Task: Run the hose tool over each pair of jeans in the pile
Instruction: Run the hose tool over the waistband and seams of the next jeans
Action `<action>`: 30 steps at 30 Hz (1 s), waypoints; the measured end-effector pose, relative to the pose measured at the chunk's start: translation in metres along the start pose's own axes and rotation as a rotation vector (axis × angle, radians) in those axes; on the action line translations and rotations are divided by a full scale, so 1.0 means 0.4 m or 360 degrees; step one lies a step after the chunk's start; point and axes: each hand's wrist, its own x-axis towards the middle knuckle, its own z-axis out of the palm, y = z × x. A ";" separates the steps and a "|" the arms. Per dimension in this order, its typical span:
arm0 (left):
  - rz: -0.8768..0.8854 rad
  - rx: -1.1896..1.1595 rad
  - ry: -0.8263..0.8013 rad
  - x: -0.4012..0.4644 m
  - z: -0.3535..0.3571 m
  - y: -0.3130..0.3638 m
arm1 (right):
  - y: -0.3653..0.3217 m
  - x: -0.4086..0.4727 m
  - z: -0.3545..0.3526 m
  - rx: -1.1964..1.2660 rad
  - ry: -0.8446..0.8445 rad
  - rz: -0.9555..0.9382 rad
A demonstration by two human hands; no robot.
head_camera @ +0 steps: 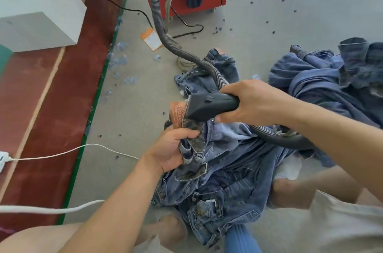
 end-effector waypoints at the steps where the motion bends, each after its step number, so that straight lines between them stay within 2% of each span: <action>1: 0.0019 -0.0003 -0.0013 0.000 0.000 0.000 | -0.001 0.003 0.001 -0.0002 0.0079 0.0003; 4: 0.0087 -0.0056 0.0017 0.003 0.002 0.003 | 0.012 0.005 -0.037 -0.0009 0.0212 0.0080; 9: 0.0206 -0.0030 0.0200 0.015 0.005 0.009 | 0.018 -0.027 -0.071 -0.0144 -0.0146 0.0069; 12: 0.0203 -0.0013 0.0253 0.019 0.002 0.006 | -0.005 -0.030 -0.020 -0.0268 -0.0055 0.0003; 20: 0.0062 -0.0031 0.0215 0.021 -0.012 -0.002 | 0.012 -0.018 -0.032 -0.0018 0.0197 0.0139; 22: 0.0052 -0.0088 0.0178 0.018 -0.009 0.000 | 0.025 -0.015 -0.069 0.0024 0.0130 0.0185; 26: 0.0063 -0.0185 0.0119 0.015 -0.011 0.001 | 0.019 -0.023 -0.057 -0.0129 -0.0115 0.0115; 30: 0.0030 -0.0203 0.0138 0.017 -0.010 -0.008 | -0.001 -0.017 0.001 -0.0074 0.0003 0.0038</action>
